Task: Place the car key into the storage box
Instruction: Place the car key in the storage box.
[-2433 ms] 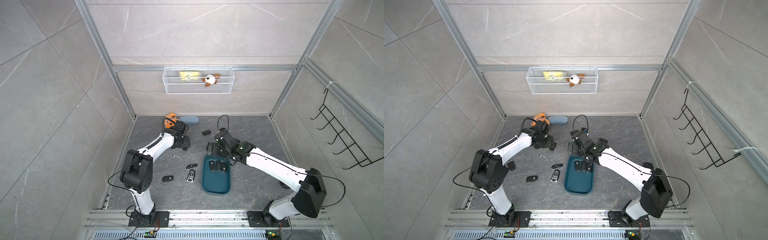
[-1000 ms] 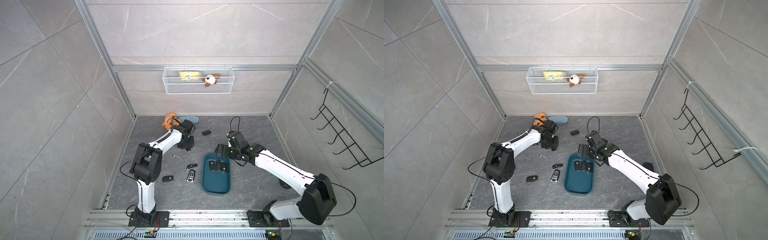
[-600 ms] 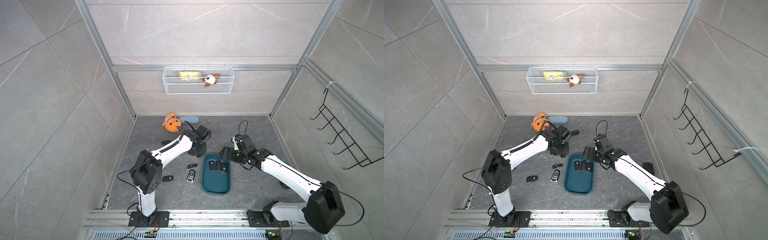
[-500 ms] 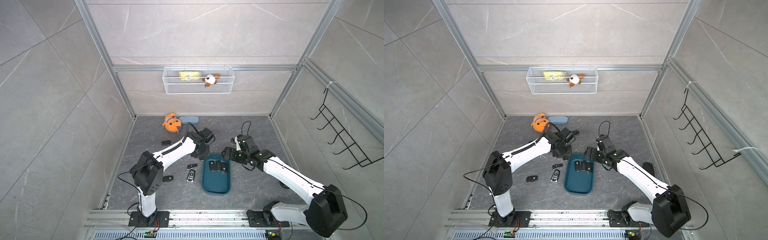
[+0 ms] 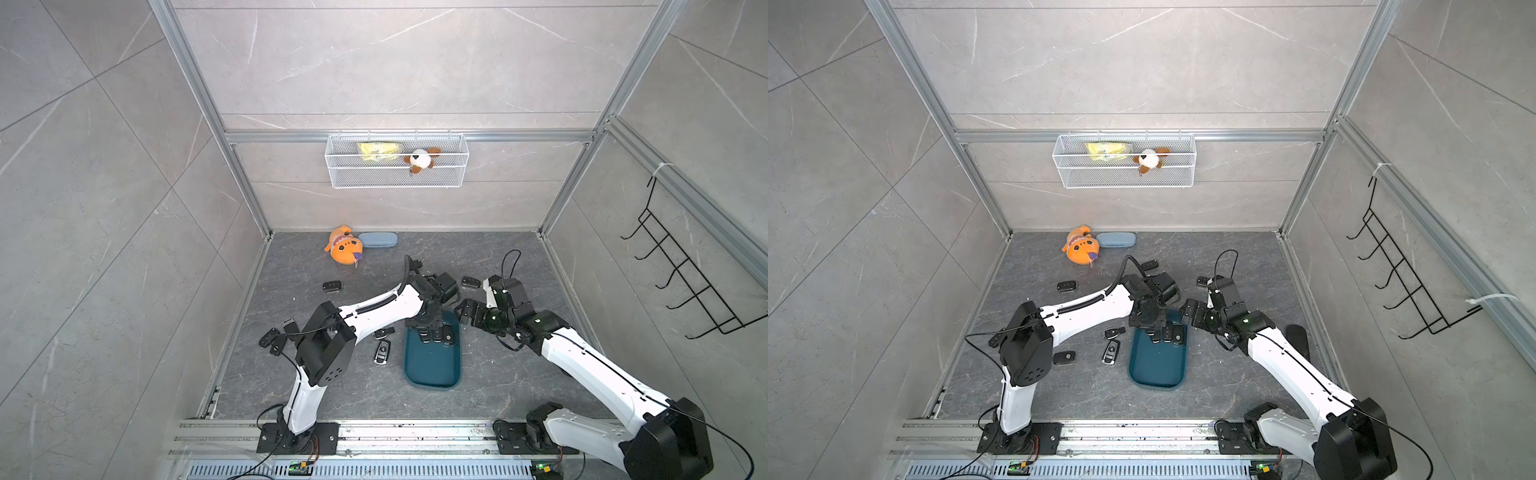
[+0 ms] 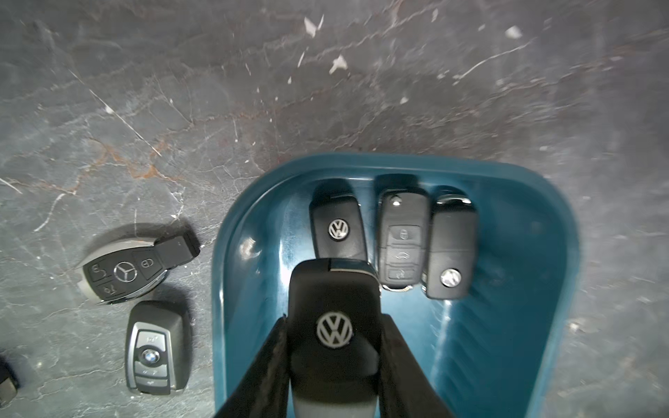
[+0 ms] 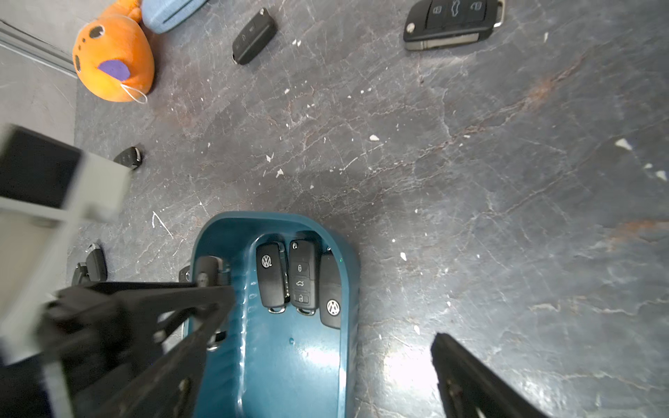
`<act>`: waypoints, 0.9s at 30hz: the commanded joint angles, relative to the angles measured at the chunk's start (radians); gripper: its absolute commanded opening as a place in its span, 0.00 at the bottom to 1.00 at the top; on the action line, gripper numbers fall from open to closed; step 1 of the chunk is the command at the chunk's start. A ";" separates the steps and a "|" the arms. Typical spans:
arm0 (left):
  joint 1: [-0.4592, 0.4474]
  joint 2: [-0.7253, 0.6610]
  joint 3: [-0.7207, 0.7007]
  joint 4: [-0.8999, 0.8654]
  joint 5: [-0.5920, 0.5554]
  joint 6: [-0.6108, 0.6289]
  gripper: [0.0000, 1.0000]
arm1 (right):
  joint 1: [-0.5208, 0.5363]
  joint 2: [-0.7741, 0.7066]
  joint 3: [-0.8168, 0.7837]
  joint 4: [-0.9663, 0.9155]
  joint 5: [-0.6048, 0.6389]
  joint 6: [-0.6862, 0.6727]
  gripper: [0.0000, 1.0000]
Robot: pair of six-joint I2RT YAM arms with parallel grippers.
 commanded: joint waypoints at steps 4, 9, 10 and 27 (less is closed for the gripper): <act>0.003 0.068 0.069 -0.076 -0.048 -0.019 0.35 | -0.012 -0.030 -0.024 -0.013 0.000 -0.016 0.99; 0.005 0.119 0.090 -0.104 -0.082 -0.009 0.35 | -0.018 -0.030 -0.025 -0.017 -0.002 -0.014 0.99; 0.007 0.128 0.098 -0.108 -0.089 -0.002 0.35 | -0.018 -0.030 -0.024 -0.016 -0.002 -0.014 0.99; 0.012 0.186 0.121 -0.106 -0.093 0.039 0.50 | -0.029 -0.020 -0.027 -0.018 -0.011 -0.009 0.99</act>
